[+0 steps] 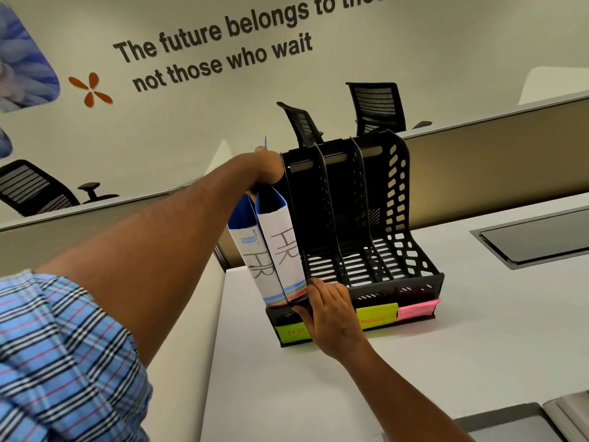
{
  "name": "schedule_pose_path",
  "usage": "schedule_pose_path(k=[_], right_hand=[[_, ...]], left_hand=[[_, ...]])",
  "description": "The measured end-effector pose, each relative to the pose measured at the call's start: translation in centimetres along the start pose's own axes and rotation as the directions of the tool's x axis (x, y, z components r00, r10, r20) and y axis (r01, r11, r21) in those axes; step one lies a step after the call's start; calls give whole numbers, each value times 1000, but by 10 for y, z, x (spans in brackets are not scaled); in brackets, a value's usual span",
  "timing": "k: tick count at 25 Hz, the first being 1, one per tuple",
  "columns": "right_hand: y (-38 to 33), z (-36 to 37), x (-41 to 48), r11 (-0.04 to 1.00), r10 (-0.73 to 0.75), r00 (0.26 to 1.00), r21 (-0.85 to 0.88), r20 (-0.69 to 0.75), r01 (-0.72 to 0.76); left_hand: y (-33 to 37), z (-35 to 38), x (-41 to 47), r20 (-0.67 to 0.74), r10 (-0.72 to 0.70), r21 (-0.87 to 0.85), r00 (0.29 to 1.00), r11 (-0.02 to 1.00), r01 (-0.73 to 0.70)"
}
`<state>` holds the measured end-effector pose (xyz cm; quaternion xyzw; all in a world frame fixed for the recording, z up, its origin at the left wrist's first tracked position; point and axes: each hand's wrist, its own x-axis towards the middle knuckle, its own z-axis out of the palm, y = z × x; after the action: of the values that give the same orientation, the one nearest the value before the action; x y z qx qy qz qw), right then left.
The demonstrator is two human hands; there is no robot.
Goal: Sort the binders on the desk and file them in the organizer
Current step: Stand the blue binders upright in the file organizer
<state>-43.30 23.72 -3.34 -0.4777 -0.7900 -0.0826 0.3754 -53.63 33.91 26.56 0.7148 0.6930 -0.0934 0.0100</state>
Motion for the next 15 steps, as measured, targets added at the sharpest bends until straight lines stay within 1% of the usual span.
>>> schedule_pose_path(k=[1, 2, 3, 4, 5, 6, 7, 9, 11, 13, 15], right_hand=[[0, -2, 2, 1000, 15, 1000, 14, 20, -16], [0, -5, 4, 999, 26, 998, 37, 52, -28], [0, -7, 5, 997, 30, 996, 63, 88, -35], [1, -9, 5, 995, 27, 993, 88, 119, -38], [2, -10, 6, 992, 21, 990, 117, 139, -38], [2, -11, 7, 988, 16, 989, 153, 145, -38], [2, -12, 7, 982, 18, 991, 186, 131, -43], [1, -12, 7, 973, 43, 997, 225, 58, -55], [0, -10, 7, 971, 73, 997, 229, -15, -67], [-2, -7, 6, 973, 82, 996, 220, -28, -74], [-2, -7, 7, 972, 79, 997, 220, 3, -78]], left_hand=[[2, 0, 0, 26, -51, -8, 998, 999, 51], [5, 1, -6, 64, -74, 190, 995, 980, 60], [8, 3, -10, 65, -29, 430, 997, 903, -1], [10, 2, -11, 94, 0, 597, 996, 800, -56], [10, 2, -10, 98, 27, 697, 995, 711, -88], [11, 1, -12, 90, 53, 739, 995, 666, -103], [12, 0, -14, 73, 83, 741, 994, 662, -110], [11, -1, -16, 82, 119, 774, 990, 618, -139], [10, -2, -15, 116, 137, 792, 984, 584, -175], [11, -3, -18, 117, 162, 772, 980, 606, -193], [9, -3, -16, 98, 162, 753, 982, 633, -180]])
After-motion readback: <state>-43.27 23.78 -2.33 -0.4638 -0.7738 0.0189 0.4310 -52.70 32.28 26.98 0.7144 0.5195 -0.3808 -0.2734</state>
